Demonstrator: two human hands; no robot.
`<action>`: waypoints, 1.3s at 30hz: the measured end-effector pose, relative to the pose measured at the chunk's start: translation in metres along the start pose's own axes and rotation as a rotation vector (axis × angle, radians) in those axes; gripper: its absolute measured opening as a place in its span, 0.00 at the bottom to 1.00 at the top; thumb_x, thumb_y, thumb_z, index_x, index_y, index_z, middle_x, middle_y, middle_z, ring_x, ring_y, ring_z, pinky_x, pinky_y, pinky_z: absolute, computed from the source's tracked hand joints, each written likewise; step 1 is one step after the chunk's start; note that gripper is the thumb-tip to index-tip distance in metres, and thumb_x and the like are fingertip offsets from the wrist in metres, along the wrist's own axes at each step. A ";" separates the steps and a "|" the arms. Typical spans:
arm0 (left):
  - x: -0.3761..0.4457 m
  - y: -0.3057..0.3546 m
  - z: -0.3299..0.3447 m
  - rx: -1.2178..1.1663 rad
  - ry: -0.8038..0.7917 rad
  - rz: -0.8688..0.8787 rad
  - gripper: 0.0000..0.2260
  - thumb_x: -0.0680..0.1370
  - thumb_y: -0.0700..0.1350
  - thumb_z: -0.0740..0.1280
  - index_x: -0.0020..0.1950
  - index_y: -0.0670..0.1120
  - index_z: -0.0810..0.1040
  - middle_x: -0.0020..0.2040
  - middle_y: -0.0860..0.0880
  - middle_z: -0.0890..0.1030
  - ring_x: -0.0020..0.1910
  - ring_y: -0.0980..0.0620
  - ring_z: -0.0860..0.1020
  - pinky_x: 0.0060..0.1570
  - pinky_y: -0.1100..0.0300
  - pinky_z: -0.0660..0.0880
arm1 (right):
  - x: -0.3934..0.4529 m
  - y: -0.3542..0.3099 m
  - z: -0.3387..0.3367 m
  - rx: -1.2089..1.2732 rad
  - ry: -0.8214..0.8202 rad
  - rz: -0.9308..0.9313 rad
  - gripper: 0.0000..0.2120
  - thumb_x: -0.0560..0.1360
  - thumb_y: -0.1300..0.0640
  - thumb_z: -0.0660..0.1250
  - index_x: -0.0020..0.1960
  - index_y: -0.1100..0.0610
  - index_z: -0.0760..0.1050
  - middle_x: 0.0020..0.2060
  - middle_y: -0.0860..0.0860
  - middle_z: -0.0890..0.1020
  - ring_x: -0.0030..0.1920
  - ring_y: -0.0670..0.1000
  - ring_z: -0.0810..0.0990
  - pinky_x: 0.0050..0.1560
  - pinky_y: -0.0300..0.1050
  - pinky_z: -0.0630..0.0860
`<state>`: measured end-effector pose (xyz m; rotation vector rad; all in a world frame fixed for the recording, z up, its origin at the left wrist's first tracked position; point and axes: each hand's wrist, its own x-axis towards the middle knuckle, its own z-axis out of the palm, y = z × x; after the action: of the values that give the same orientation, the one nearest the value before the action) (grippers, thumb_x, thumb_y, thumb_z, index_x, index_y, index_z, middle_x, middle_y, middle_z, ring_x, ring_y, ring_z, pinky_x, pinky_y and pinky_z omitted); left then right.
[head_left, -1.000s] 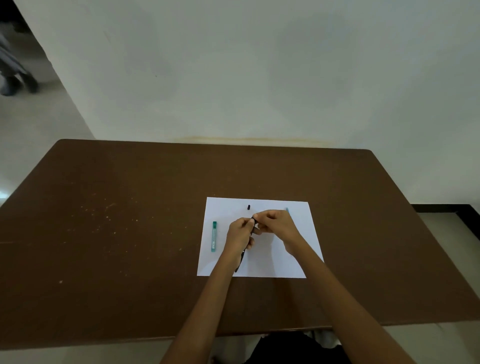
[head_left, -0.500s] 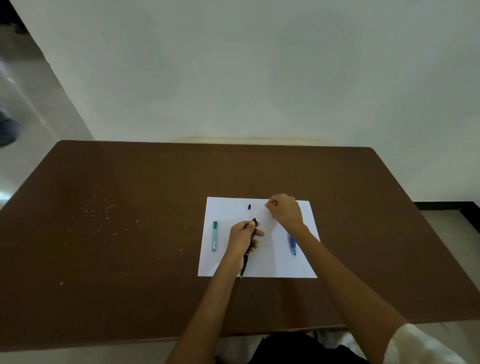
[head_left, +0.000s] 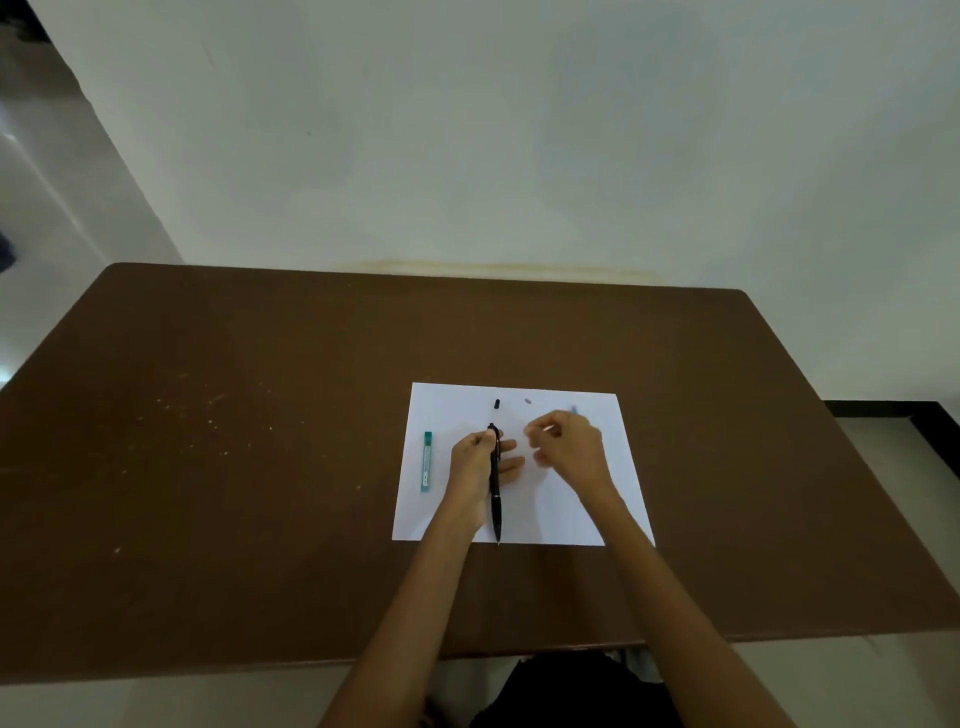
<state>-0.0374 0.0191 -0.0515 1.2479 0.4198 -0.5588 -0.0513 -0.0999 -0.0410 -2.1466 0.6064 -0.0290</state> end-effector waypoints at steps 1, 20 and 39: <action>-0.001 -0.001 0.002 -0.018 0.014 0.001 0.10 0.81 0.44 0.56 0.54 0.41 0.74 0.54 0.40 0.80 0.44 0.45 0.80 0.47 0.54 0.78 | -0.012 0.002 0.005 0.004 -0.061 0.013 0.10 0.74 0.53 0.68 0.49 0.59 0.80 0.43 0.53 0.84 0.39 0.51 0.83 0.45 0.42 0.80; 0.007 0.007 -0.049 1.074 0.421 0.667 0.11 0.77 0.45 0.64 0.59 0.44 0.73 0.57 0.45 0.75 0.52 0.49 0.76 0.48 0.60 0.73 | -0.020 0.014 0.026 -0.150 -0.022 0.043 0.12 0.74 0.53 0.68 0.52 0.60 0.79 0.47 0.55 0.83 0.43 0.51 0.80 0.47 0.38 0.74; 0.008 0.024 -0.071 0.658 0.195 0.469 0.07 0.72 0.49 0.72 0.43 0.47 0.79 0.41 0.52 0.80 0.39 0.56 0.78 0.37 0.65 0.72 | -0.038 0.003 0.034 0.137 -0.002 -0.025 0.12 0.76 0.52 0.65 0.53 0.59 0.77 0.42 0.51 0.80 0.32 0.45 0.77 0.32 0.25 0.73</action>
<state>-0.0160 0.0907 -0.0573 1.9727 0.0837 -0.1649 -0.0781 -0.0594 -0.0567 -2.0213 0.5601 -0.0795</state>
